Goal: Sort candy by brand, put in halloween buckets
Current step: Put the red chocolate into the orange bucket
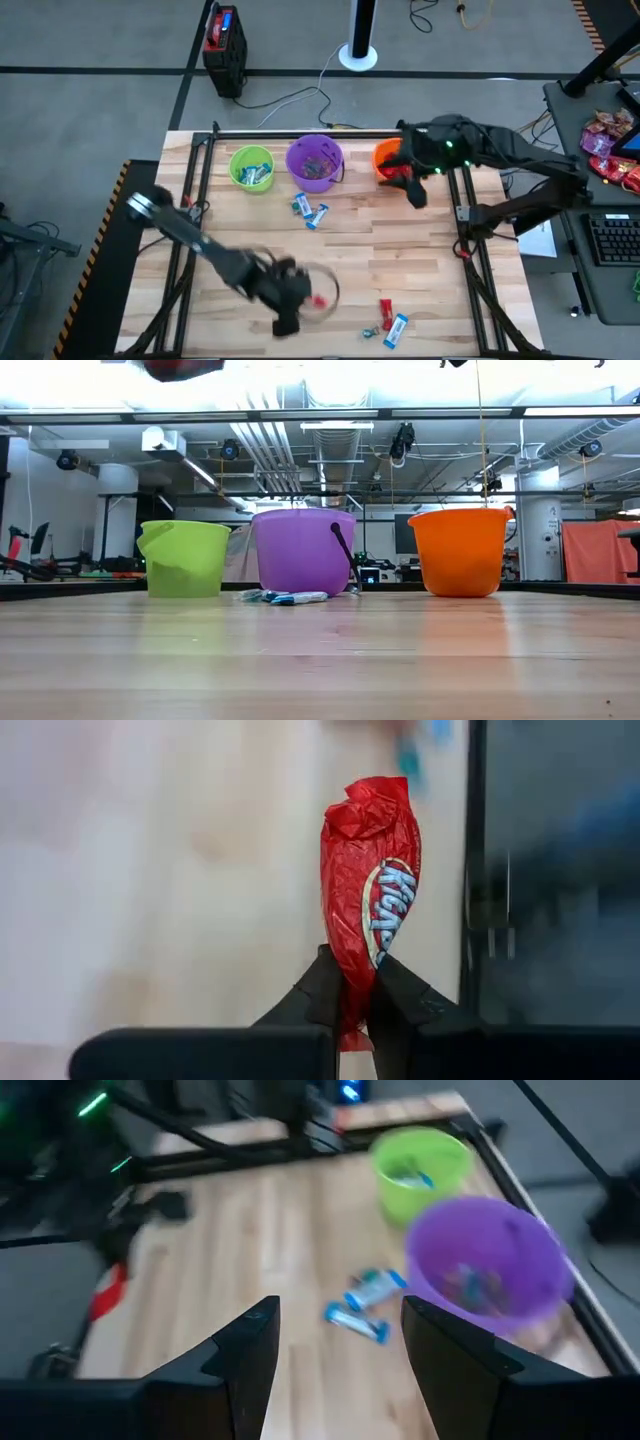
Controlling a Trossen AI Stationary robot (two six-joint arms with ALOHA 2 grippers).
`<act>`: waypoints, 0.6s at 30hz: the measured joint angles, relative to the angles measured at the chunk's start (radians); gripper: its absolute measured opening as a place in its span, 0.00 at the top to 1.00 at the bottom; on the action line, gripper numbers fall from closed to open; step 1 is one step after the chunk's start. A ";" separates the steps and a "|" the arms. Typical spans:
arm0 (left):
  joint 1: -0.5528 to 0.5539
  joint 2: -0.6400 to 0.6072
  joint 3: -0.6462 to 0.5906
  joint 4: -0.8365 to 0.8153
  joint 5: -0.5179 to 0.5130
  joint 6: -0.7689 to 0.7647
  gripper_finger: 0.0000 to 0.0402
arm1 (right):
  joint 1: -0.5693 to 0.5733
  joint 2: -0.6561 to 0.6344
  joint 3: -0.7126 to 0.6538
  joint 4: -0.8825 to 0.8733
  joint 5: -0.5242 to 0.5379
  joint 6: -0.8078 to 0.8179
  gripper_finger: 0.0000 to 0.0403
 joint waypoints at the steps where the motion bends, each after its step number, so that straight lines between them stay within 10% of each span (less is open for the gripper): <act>1: 0.027 -0.049 0.000 -0.006 -0.037 0.003 0.98 | 0.017 -0.024 -0.038 0.036 -0.007 -0.005 0.50; 13: 0.350 -0.327 0.000 0.394 -0.291 0.493 0.97 | 0.185 -0.109 -0.515 1.093 0.085 0.082 0.50; 18: 0.405 -0.314 0.000 0.520 -0.302 0.593 0.97 | 0.184 -0.043 -0.501 1.202 0.143 0.085 0.50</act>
